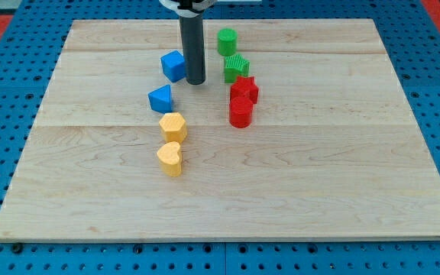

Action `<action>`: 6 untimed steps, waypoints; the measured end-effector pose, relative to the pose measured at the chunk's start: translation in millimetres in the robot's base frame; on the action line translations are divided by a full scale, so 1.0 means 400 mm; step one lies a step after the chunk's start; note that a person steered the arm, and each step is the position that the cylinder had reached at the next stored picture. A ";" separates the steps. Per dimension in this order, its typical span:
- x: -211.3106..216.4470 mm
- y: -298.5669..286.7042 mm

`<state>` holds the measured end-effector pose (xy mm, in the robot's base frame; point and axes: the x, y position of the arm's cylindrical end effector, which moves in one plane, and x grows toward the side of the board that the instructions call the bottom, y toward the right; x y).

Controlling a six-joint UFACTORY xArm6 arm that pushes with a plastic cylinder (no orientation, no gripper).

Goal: Move the blue cube vertical to the blue triangle

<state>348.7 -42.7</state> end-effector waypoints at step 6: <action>-0.139 -0.058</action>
